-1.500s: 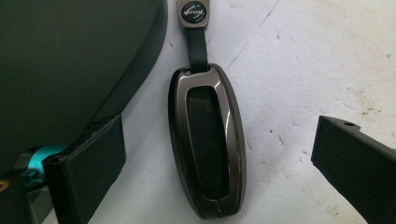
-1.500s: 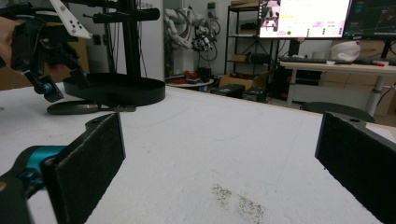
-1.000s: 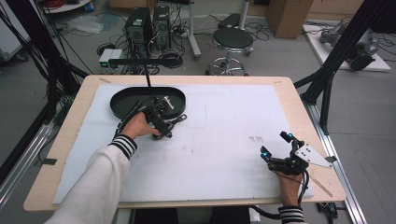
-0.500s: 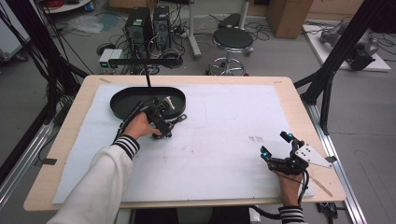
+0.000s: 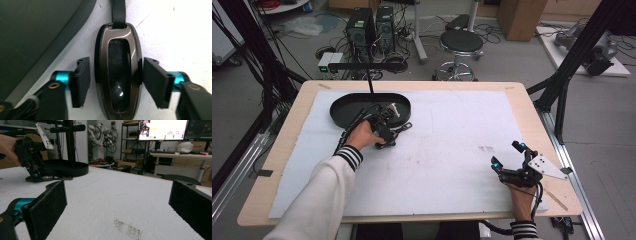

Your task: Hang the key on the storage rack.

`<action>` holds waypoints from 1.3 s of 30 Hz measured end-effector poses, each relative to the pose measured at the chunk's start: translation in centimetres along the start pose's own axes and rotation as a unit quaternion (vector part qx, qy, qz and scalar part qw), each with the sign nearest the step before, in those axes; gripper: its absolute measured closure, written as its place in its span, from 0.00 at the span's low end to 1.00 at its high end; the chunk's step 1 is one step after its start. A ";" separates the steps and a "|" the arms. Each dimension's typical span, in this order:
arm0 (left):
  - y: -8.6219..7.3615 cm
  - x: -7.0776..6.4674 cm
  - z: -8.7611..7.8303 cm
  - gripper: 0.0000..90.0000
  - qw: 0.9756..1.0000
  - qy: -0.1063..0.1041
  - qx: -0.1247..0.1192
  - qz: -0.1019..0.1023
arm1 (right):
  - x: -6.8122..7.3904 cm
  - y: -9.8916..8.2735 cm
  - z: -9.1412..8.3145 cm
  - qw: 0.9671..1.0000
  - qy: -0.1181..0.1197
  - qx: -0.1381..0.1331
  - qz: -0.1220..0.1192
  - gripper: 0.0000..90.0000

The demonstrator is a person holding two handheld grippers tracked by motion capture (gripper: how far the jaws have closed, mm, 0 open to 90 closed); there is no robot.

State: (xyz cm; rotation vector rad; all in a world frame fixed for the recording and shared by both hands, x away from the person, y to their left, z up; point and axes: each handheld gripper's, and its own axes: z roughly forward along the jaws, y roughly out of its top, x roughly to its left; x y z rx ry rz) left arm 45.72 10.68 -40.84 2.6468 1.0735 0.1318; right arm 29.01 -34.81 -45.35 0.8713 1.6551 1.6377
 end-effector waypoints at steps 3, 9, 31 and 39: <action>0.0 -0.1 0.0 0.53 1.000 0.001 0.002 -0.001 | 0.0 0.0 0.0 1.000 0.000 0.000 0.000 0.01; 0.0 -0.2 -0.1 0.54 1.000 0.005 -0.001 0.003 | 0.0 0.0 0.0 1.000 0.000 0.000 0.000 0.01; -1.1 -1.0 -5.2 0.54 0.993 -0.002 -0.120 0.023 | 0.0 0.0 0.0 1.000 -0.001 0.000 0.000 0.01; -2.0 -0.5 -7.3 0.54 0.986 0.007 -0.166 0.012 | 0.0 0.0 0.0 1.000 0.000 -0.001 -0.001 0.01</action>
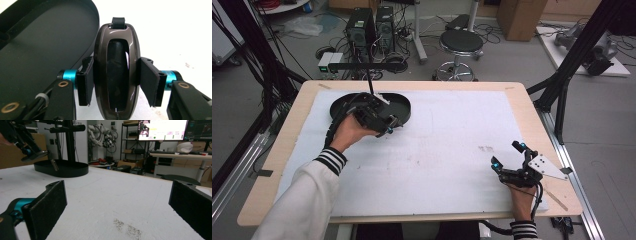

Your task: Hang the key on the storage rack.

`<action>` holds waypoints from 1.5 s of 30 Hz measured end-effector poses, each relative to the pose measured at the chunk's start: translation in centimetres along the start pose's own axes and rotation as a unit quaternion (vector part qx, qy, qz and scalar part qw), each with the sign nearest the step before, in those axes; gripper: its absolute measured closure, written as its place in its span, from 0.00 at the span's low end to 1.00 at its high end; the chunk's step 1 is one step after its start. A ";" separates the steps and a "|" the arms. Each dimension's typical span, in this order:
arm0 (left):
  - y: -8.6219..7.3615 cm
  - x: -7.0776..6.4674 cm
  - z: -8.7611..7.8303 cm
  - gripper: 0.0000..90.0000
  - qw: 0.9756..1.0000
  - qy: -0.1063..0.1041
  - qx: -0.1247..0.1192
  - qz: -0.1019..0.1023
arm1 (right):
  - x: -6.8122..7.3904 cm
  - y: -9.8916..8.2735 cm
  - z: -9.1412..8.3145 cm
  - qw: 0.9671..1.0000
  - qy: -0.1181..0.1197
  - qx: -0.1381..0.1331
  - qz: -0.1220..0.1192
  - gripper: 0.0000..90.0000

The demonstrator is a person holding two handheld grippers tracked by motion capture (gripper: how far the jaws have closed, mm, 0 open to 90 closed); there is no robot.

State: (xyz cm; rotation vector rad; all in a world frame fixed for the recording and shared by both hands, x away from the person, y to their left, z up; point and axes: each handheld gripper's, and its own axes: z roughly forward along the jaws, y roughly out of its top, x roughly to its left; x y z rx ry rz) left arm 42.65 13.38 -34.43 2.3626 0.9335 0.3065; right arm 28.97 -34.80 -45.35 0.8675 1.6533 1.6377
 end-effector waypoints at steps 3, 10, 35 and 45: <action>-0.1 0.4 -0.8 0.54 1.000 -0.003 -0.016 -0.009 | 0.0 0.0 0.0 1.000 0.000 -0.002 -0.001 0.01; -0.7 1.4 -2.7 0.54 0.998 0.008 -0.052 -0.023 | 0.0 0.0 0.0 1.000 0.000 0.000 0.000 0.01; -1.4 5.6 -8.2 0.54 0.980 0.095 -0.140 -0.102 | 0.0 0.0 0.0 1.000 -0.001 0.000 0.000 0.01; -0.9 7.5 -9.9 0.54 0.973 0.122 -0.155 -0.122 | 0.0 0.0 0.0 1.000 0.000 0.000 -0.002 0.01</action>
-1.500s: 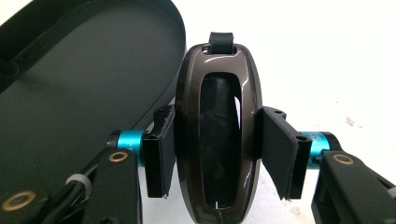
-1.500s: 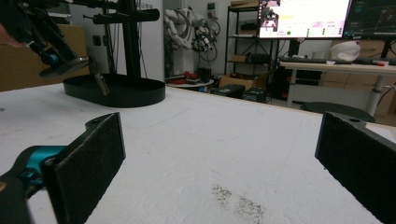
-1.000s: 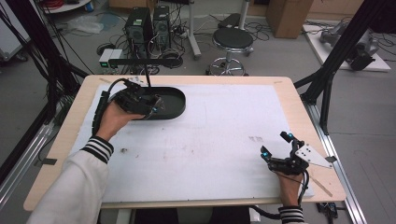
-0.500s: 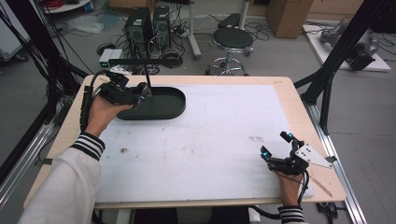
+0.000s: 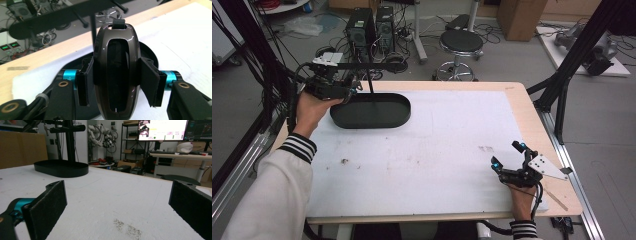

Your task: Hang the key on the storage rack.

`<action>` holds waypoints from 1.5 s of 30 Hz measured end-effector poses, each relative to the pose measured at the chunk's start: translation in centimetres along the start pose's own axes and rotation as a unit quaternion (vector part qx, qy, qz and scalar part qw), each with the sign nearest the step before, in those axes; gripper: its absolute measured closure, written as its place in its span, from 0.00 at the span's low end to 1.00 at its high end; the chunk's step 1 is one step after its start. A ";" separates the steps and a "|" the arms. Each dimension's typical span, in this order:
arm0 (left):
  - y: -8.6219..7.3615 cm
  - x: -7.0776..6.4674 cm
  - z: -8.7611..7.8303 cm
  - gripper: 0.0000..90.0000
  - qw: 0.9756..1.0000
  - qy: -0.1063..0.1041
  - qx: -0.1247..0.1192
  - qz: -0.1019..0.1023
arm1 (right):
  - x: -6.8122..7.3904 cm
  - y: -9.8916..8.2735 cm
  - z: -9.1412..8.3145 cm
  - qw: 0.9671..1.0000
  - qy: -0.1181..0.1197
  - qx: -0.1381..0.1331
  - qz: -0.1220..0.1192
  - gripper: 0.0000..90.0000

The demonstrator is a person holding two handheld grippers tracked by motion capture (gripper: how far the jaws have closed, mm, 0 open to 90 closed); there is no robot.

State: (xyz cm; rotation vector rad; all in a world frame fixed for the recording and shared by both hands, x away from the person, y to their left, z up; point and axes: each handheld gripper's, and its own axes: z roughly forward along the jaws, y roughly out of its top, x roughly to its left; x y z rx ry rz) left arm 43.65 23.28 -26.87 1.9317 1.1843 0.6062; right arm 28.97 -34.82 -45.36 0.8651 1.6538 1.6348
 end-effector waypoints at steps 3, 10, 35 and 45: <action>0.5 0.4 0.0 0.54 1.000 0.004 -0.003 -0.003 | 0.0 0.0 0.0 1.000 0.000 -0.001 0.001 0.01; 1.3 1.0 0.6 0.54 1.000 0.013 -0.005 -0.007 | 0.0 0.0 0.0 1.000 0.001 -0.001 0.002 0.01; 1.7 2.3 1.6 0.54 0.998 0.033 -0.044 -0.028 | -0.1 0.0 0.0 1.000 0.001 -0.001 0.001 0.01; 1.7 2.2 2.5 0.54 0.997 0.042 -0.056 -0.029 | -0.1 0.0 0.0 1.000 0.001 -0.002 0.001 0.01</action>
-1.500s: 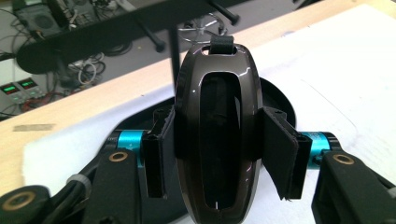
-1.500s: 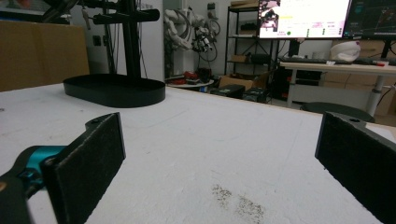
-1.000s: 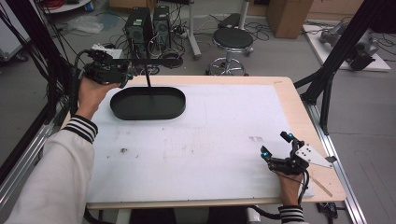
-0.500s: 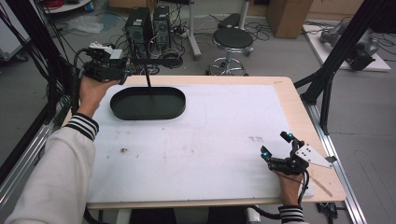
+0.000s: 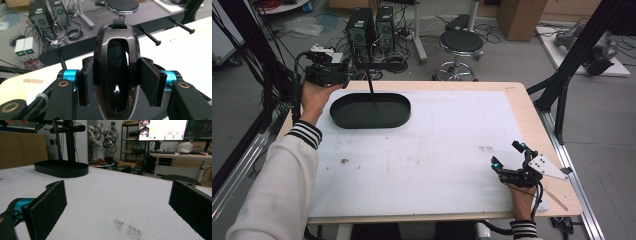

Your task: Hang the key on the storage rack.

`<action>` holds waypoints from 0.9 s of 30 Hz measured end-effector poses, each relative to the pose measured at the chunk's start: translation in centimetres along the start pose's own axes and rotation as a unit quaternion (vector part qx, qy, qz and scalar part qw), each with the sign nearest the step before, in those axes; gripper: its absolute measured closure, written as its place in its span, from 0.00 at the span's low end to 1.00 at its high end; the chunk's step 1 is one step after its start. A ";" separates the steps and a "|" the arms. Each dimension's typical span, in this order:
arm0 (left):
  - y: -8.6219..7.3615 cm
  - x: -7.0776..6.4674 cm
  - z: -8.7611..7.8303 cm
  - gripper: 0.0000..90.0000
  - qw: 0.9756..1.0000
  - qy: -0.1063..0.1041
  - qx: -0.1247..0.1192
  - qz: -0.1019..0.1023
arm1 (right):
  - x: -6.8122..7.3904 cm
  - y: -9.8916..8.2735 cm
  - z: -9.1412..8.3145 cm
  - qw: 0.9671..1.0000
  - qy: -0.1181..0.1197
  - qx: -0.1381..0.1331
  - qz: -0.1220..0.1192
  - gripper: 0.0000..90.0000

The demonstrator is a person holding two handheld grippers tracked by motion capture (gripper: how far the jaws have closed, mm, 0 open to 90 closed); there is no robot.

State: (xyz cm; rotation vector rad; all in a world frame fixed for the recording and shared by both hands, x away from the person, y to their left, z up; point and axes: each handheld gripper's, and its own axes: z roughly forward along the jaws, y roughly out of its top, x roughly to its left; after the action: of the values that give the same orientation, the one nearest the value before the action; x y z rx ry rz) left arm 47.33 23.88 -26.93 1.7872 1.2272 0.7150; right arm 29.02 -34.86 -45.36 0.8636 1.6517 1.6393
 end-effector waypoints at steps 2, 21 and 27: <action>0.0 -0.1 0.2 0.54 1.000 0.003 -0.006 -0.003 | 0.0 0.0 0.0 1.000 0.000 0.000 0.000 0.01; -0.5 0.1 0.9 0.54 0.999 0.036 0.021 0.004 | 0.0 0.0 0.0 1.000 0.000 0.000 0.001 0.01; -1.7 0.3 1.0 0.54 0.999 0.035 0.032 0.001 | 0.0 0.0 0.0 1.000 0.000 0.000 0.000 0.01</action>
State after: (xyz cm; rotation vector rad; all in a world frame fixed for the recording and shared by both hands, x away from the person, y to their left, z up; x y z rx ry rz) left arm 47.44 24.17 -28.90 1.8293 1.3086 0.7514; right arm 29.04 -34.86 -45.37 0.8644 1.6516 1.6396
